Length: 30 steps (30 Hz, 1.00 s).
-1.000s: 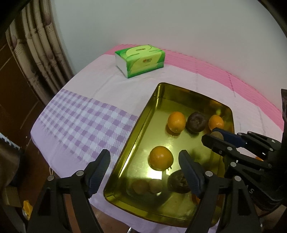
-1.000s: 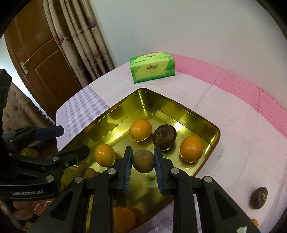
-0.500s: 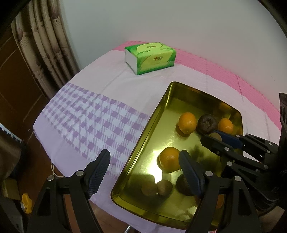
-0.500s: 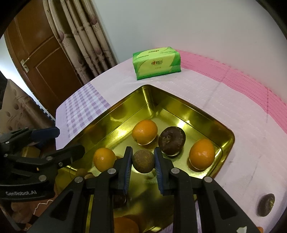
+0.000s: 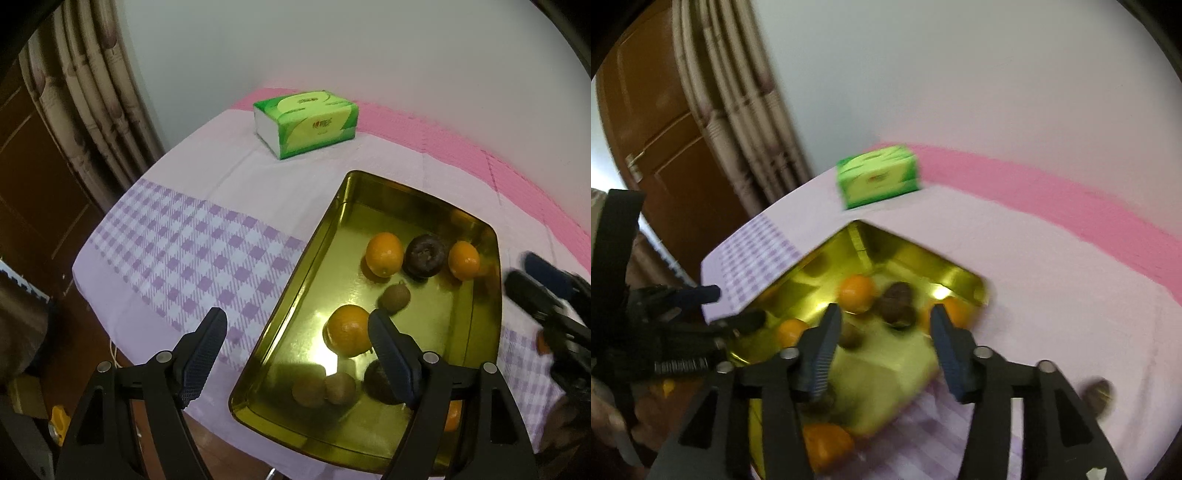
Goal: Organize fruits
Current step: 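Grasp the dark brown fruit with the left gripper while the right moves toward the tangerine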
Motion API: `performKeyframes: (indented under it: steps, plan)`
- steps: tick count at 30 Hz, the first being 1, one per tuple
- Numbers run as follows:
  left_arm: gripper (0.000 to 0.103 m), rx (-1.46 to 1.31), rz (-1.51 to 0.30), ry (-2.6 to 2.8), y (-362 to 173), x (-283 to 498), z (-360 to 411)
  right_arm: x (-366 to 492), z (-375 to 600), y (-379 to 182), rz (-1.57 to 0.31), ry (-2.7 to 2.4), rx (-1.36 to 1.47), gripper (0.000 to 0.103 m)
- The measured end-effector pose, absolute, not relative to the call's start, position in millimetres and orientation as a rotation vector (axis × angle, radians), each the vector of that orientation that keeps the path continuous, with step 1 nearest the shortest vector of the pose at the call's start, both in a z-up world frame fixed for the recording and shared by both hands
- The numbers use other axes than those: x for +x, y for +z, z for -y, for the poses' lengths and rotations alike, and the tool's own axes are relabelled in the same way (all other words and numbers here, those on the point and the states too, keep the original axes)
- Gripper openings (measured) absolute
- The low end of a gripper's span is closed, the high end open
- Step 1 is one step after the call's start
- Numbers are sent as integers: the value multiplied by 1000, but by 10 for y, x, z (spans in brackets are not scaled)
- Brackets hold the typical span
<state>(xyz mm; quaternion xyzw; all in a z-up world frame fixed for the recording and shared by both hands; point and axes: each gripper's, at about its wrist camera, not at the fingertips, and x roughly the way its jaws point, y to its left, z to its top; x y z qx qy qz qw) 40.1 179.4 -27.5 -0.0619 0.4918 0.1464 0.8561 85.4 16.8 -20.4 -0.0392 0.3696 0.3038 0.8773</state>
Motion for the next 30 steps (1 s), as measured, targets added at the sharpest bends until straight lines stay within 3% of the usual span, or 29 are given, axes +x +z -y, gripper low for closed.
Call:
performKeyframes:
  steps: [6,16,21,23,30]
  plan:
    - [79,-91,-1014,292,-225,373,-1687,601,613,-234,-732,392,-146,66]
    - [79,3,-997,271,-190,299,-1388,715,2028,-637,-849,41,-88,82]
    - [79,88,-999,229,-176,281,-1099,798,2425,-827,-908,-57,-64,84]
    - [79,129,-1003,195,-177,289,-963,829,2534,-897,-930,-85,-59,92]
    - [79,158,-1009,-28,-68,504,-460,841,2772,-972,-911,-92,9,103]
